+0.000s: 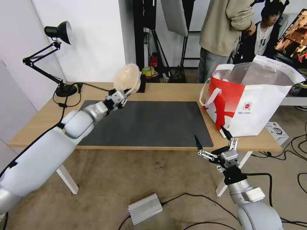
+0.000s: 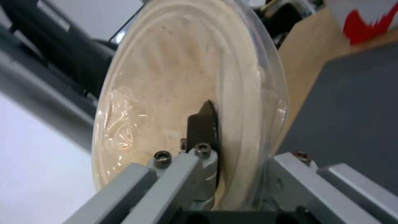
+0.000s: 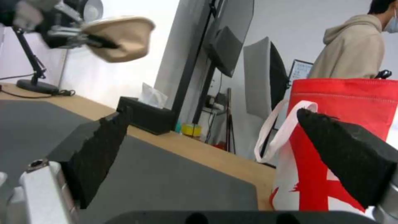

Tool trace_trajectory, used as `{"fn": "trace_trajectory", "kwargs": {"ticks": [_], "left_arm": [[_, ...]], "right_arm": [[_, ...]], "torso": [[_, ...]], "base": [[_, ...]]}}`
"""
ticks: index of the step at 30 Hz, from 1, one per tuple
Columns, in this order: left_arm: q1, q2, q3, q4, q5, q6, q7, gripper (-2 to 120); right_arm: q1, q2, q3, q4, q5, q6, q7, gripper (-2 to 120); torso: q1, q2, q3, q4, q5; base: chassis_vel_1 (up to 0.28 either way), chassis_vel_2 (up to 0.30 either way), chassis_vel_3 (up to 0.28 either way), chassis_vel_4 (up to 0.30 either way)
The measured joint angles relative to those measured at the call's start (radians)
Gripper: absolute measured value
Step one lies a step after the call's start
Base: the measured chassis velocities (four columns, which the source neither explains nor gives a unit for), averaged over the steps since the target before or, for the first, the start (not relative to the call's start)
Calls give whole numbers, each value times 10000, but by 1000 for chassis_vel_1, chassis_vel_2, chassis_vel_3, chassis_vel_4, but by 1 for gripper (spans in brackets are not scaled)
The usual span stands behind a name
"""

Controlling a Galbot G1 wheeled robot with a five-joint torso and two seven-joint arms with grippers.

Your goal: Pick up the trash from the table and place it into the takeout bag.

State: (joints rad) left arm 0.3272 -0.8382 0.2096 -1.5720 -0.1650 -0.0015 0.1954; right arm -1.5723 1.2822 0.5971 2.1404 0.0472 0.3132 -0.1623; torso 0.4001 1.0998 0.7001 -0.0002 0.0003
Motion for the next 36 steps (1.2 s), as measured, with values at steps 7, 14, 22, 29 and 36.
{"fn": "trace_trajectory", "kwargs": {"ticks": [7, 14, 22, 29, 36], "left_arm": [[-1179, -747, 948, 681, -60, 30, -6, 1], [-2335, -1591, 1894, 1449, -129, 35, -10, 1], [-3084, -2072, 2469, 1745, -254, 151, -78, 1], [-3784, -2375, 3002, 1939, -421, 268, -226, 1], [-4303, -2814, 3374, 2226, -505, 296, -336, 1]], "right_arm": [[0, 0, 0, 0, 0, 0, 0, 100], [0, 0, 0, 0, 0, 0, 0, 100], [0, 0, 0, 0, 0, 0, 0, 100], [0, 0, 0, 0, 0, 0, 0, 100], [0, 0, 0, 0, 0, 0, 0, 100]], "torso": [[0, 0, 0, 2, -1], [1, 0, 0, -1, 0], [0, 1, 0, 2, -3], [0, 1, -1, 2, -1], [0, 2, -1, 3, -3]], "base": [[0, 0, 0, 0], [0, 0, 0, 0], [0, 0, 0, 0], [0, 0, 0, 0], [0, 0, 0, 0]]}}
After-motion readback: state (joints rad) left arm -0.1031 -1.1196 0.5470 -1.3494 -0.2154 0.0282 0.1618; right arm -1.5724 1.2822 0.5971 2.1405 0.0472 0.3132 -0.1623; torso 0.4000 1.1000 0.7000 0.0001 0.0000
